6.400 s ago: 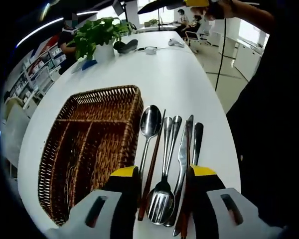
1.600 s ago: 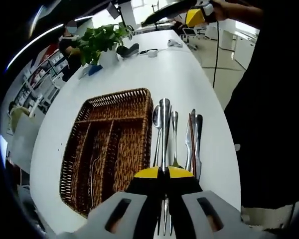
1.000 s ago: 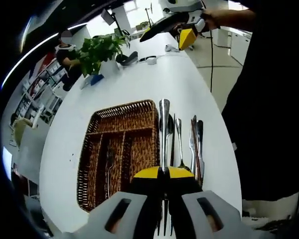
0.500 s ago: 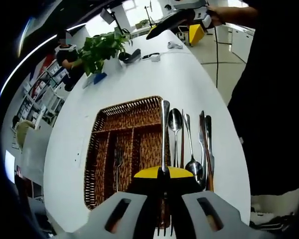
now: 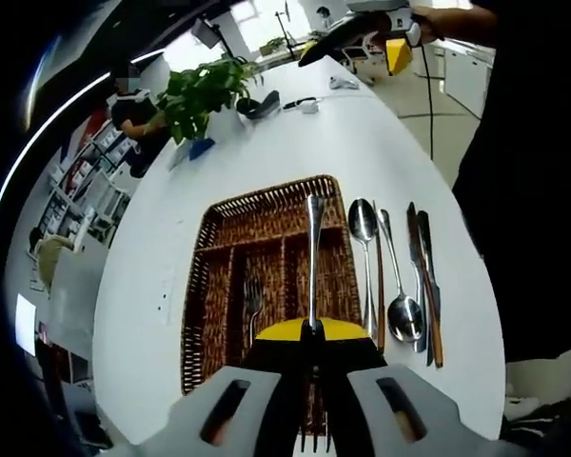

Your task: Arrange the knives, forks, and spoons in their matching storage slots by inserting each utensil handle-first until every utensil is classified and aligned in the correct compartment

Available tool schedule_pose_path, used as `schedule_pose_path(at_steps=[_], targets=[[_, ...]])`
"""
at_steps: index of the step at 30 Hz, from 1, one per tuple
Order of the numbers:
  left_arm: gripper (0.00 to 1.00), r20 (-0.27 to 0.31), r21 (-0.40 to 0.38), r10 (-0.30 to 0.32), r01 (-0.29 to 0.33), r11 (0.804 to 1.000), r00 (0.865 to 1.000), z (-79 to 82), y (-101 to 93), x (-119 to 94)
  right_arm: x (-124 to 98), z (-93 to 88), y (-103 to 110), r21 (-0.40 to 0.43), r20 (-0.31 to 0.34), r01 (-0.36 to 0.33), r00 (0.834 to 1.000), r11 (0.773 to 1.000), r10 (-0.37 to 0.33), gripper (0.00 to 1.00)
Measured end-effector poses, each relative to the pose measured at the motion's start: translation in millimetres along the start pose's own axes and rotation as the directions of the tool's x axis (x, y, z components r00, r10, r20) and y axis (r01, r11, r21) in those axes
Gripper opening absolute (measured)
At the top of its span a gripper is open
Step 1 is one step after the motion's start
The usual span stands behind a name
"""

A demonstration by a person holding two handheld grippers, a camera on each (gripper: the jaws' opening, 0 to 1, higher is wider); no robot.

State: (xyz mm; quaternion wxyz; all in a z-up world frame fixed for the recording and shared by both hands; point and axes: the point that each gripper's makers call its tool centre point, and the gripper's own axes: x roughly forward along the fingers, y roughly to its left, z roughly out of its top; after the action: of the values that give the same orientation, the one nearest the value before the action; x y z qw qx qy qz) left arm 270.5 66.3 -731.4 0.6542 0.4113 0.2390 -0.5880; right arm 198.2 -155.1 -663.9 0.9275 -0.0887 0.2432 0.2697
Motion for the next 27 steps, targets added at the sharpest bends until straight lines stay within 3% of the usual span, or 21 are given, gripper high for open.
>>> schedule_pose_path(at_steps=[11, 18, 27], targets=[[0.01, -0.012, 0.031, 0.038, -0.037, 0.999, 0.999, -2.1, 38.8, 1.0, -1.9, -1.8, -3.2, -0.003, -0.003, 0.008, 1.0, 1.0, -0.008, 1.0], [0.01, 0.016, 0.0, 0.073, -0.073, 0.997, 0.997, -3.6, 67.3, -5.7, -2.7, 0.3, -3.8, -0.004, -0.001, 0.007, 1.0, 1.0, -0.007, 1.0], [0.02, 0.018, -0.001, 0.093, -0.093, 0.996, 0.996, -4.5, 87.8, -8.0, -0.9, 0.7, -5.1, -0.011, -0.005, 0.006, 1.0, 1.0, -0.006, 1.0]])
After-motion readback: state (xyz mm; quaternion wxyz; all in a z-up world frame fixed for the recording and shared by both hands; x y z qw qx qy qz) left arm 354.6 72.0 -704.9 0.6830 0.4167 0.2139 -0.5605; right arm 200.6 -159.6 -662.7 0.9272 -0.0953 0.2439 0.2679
